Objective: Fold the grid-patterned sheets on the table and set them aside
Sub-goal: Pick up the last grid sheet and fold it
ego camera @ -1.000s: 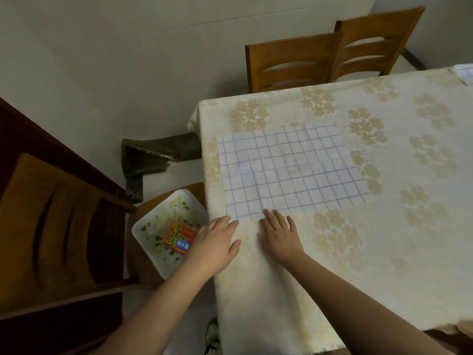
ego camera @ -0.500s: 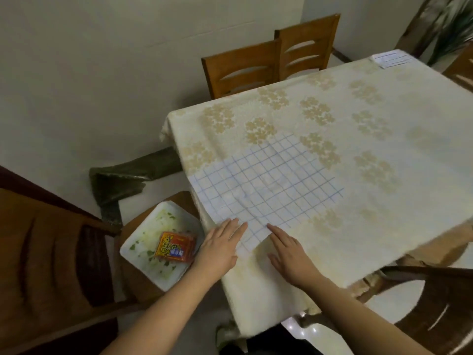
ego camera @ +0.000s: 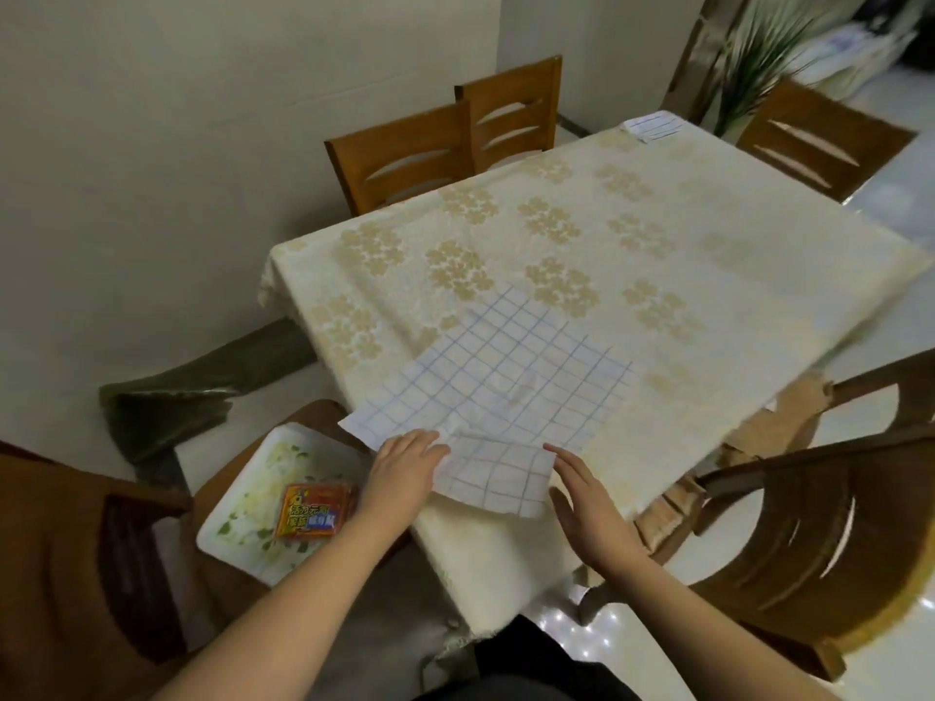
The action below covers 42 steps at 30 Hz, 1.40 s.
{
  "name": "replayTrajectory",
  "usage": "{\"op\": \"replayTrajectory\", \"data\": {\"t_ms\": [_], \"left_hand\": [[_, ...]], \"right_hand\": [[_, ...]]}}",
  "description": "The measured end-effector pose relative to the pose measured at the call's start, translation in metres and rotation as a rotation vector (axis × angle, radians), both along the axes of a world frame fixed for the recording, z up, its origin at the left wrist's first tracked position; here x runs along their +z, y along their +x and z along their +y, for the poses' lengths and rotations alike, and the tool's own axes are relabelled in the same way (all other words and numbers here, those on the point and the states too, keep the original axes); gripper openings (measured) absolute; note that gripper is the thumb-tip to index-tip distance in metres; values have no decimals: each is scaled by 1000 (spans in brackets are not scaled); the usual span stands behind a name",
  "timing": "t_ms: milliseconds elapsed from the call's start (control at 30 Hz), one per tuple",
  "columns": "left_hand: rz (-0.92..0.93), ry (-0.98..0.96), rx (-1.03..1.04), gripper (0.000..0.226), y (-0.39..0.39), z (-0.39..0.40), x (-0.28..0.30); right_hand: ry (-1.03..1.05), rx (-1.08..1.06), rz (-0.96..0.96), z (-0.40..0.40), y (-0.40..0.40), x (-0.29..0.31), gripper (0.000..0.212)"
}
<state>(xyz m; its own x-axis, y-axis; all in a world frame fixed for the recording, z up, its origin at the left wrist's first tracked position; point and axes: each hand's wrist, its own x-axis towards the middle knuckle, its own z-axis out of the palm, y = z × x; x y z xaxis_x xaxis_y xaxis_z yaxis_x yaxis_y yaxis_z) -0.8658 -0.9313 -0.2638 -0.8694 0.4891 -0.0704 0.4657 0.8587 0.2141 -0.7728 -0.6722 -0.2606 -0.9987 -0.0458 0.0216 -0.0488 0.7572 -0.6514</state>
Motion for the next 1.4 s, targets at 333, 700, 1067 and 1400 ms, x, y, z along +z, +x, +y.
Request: {"op": "replayTrajectory", "data": {"t_ms": [333, 700, 1067, 1400], "left_hand": [[-31, -24, -106, 62, 3, -12, -12], [251, 139, -217, 21, -9, -17, 34], [376, 192, -309, 18, -36, 18, 53], [380, 107, -339, 28, -117, 108, 51]], "right_hand": [[-159, -277, -40, 2, 9, 12, 40], [-370, -491, -131, 12, 19, 19, 39], [-374, -508, -143, 30, 16, 18, 18], [-400, -599, -241, 90, -31, 0, 44]]}}
